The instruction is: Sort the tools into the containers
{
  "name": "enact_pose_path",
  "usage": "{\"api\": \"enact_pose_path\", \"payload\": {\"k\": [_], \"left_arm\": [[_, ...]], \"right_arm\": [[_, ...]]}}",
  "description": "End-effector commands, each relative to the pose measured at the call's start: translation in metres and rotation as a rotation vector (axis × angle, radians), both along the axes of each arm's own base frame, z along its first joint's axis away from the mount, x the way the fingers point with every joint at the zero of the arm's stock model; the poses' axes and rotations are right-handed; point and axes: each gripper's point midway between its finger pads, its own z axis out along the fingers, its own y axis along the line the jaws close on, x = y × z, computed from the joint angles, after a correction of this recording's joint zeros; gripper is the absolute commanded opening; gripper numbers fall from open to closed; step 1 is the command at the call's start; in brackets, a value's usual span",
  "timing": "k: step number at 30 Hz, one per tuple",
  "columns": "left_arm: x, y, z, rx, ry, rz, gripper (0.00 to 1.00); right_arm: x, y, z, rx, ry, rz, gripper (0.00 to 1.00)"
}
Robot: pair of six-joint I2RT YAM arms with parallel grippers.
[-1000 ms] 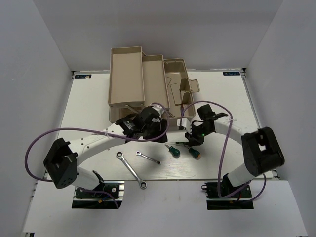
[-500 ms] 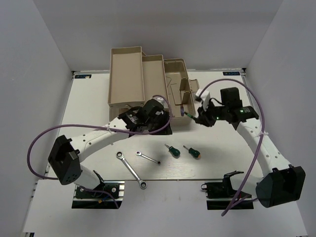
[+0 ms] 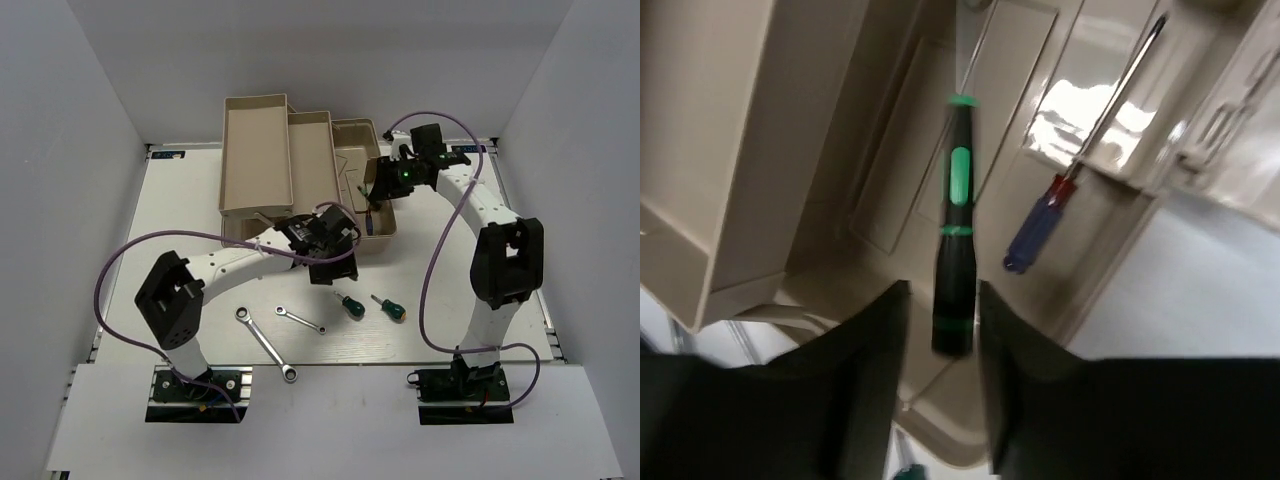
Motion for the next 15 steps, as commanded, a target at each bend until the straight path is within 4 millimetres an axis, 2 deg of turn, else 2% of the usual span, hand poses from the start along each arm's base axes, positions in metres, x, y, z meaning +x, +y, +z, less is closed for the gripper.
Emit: {"api": "enact_pose_path", "payload": {"k": [1, 2, 4, 5, 6, 7, 8, 9, 10, 11, 13, 14, 15], "left_arm": [[-0.018, 0.001, -0.005, 0.012, 0.059, 0.053, 0.71], [-0.02, 0.006, -0.013, 0.025, 0.079, 0.091, 0.71], [-0.017, 0.001, -0.013, 0.009, 0.063, 0.117, 0.71], [-0.019, -0.005, -0.014, 0.004, 0.069, 0.12, 0.71], [-0.015, -0.008, -0.013, 0.001, 0.065, 0.135, 0.71], [-0.018, -0.008, -0.023, 0.045, 0.089, 0.15, 0.71], [-0.018, -0.019, -0.016, 0.035, 0.091, 0.151, 0.71], [-0.018, -0.021, -0.018, 0.049, 0.113, 0.176, 0.71], [-0.021, -0.024, -0.025, 0.097, 0.138, 0.185, 0.71], [-0.026, -0.027, -0.029, 0.116, 0.153, 0.186, 0.71], [-0.03, -0.033, -0.036, 0.13, 0.174, 0.206, 0.71], [-0.032, -0.039, -0.044, 0.131, 0.18, 0.208, 0.71], [-0.032, -0.042, -0.047, 0.124, 0.193, 0.221, 0.71]], "right_arm": [[0.002, 0.014, 0.036, 0.095, -0.011, -0.002, 0.44], [0.004, 0.012, 0.038, 0.099, -0.018, -0.007, 0.48], [0.002, 0.005, 0.038, 0.094, -0.031, 0.001, 0.59], [0.0, 0.003, 0.045, 0.093, -0.056, 0.004, 0.71], [-0.006, -0.001, 0.036, 0.088, -0.034, 0.0, 0.9], [-0.012, -0.003, 0.05, 0.095, -0.06, 0.001, 0.91], [-0.019, -0.01, 0.038, 0.072, -0.033, -0.01, 0.91], [-0.023, -0.013, 0.04, 0.07, -0.034, -0.017, 0.91], [-0.029, -0.018, 0.052, 0.075, -0.061, -0.025, 0.91], [-0.037, -0.024, 0.04, 0.058, -0.032, -0.03, 0.91], [-0.047, -0.034, 0.046, 0.049, -0.055, -0.039, 0.91], [-0.056, -0.043, 0.035, 0.021, -0.047, -0.04, 0.91], [-0.059, -0.048, 0.032, 0.016, -0.041, -0.047, 0.91]]}}
